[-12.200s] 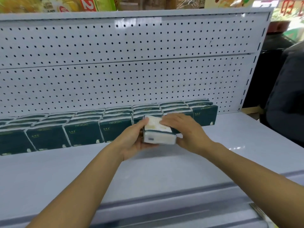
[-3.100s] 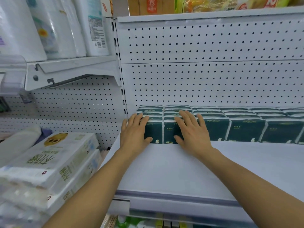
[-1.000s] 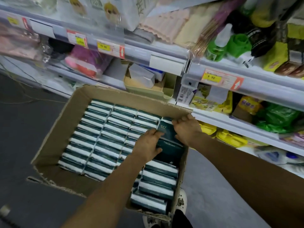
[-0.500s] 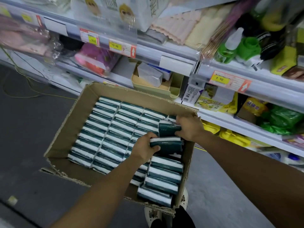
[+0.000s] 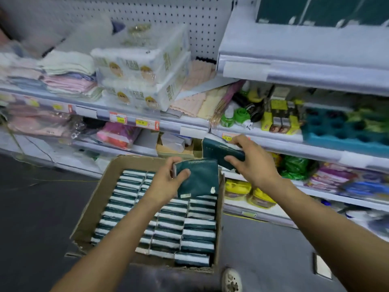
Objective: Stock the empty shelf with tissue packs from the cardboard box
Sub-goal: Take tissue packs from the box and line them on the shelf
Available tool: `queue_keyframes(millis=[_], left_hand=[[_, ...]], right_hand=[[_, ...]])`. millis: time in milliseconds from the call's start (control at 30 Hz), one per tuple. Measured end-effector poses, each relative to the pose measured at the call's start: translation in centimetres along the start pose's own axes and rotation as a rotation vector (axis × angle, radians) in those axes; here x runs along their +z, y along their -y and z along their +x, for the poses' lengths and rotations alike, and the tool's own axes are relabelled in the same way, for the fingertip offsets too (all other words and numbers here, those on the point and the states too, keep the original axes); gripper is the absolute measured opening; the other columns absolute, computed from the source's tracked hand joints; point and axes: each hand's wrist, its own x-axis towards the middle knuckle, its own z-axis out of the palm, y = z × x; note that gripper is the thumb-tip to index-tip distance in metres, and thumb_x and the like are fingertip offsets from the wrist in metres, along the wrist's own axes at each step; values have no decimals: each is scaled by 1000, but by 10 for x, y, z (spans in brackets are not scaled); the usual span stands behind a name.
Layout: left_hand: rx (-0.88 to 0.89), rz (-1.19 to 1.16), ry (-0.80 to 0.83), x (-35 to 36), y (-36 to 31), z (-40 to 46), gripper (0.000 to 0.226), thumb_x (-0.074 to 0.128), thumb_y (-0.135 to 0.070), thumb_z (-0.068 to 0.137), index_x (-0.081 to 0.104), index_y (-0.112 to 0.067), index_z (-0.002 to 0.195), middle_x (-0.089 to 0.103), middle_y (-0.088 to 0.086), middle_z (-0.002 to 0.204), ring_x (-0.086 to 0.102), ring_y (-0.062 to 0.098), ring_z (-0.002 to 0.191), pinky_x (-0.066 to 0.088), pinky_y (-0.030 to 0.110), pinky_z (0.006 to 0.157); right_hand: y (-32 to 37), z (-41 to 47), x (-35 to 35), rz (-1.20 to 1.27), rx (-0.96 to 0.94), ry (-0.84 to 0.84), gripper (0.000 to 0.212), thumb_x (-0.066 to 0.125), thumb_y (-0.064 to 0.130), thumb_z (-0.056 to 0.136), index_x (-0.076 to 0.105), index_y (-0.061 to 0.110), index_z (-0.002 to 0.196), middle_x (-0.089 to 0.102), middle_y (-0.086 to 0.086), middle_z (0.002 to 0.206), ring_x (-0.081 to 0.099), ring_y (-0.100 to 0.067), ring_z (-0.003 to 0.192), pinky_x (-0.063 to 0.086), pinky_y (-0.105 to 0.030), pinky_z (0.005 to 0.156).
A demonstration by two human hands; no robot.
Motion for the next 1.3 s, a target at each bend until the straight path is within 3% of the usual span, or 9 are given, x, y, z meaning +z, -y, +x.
queue_keyframes(millis=[133, 200, 300, 400, 533, 667, 933, 1033, 1300], left_hand=[[156, -50, -48, -9, -64, 1, 28, 68, -46, 84, 52, -49, 107, 62, 4, 118, 61, 21, 110, 53, 37, 94], [217, -47, -51, -9, -94, 2, 29, 65, -45, 86, 49, -49, 109, 62, 3, 118, 60, 22, 112, 51, 45, 96], [324, -50, -42, -1, -142, 4, 25, 60, -30, 96, 48, -38, 117, 62, 1, 118, 61, 20, 109, 53, 45, 92], [414, -72, -50, 12, -188, 7, 26, 59, -32, 96, 50, -35, 121, 60, -5, 119, 59, 16, 111, 53, 43, 94], [472, -91, -83, 38, -235, 18, 34, 60, -46, 91, 50, -39, 122, 58, -9, 124, 57, 14, 115, 50, 44, 98], [482, -191, -79, 80, -279, 34, 28, 59, -30, 97, 51, -31, 124, 62, -2, 121, 63, 14, 106, 56, 33, 84], [490, -205, -124, 165, -341, 80, 28, 59, -34, 97, 51, -30, 123, 63, -2, 116, 63, 12, 103, 55, 33, 85], [482, -192, -154, 187, -358, 96, 29, 58, -35, 97, 50, -29, 125, 61, -9, 113, 61, 4, 98, 53, 24, 79], [408, -250, -186, 212, -378, 126, 29, 58, -31, 97, 51, -27, 125, 62, 0, 119, 65, 12, 99, 56, 32, 85]], right_hand=[[12, -11, -60, 27, 12, -125, 32, 67, 33, 88, 50, 26, 115, 64, 2, 112, 62, -24, 94, 53, -41, 71], [13, -14, -90, 40, -3, -204, 32, 68, 32, 88, 52, 25, 115, 65, 5, 111, 61, -21, 96, 48, -34, 72], [10, -16, -132, 62, -12, -307, 30, 70, 33, 86, 52, 29, 110, 62, 13, 101, 60, -15, 91, 40, -28, 69], [1, -16, -174, 90, -20, -397, 28, 71, 32, 85, 51, 30, 105, 58, 16, 92, 60, -18, 87, 47, -35, 70], [-27, -13, -229, 138, -36, -499, 30, 72, 27, 85, 52, 26, 107, 59, 11, 99, 60, -20, 91, 53, -44, 79], [-76, -1, -280, 84, -5, -587, 38, 73, 29, 84, 50, 27, 115, 63, 6, 111, 60, -21, 98, 51, -38, 81], [-177, 49, -343, -97, 42, -474, 52, 72, 36, 85, 43, 38, 128, 58, 9, 126, 61, -19, 90, 45, -32, 73], [-198, 68, -348, -194, -39, -355, 53, 71, 38, 86, 44, 39, 131, 51, 11, 132, 61, -19, 99, 49, -36, 78], [-242, 114, -357, -357, -112, -367, 54, 67, 40, 87, 46, 32, 137, 50, 8, 129, 46, -14, 116, 50, -34, 73]])
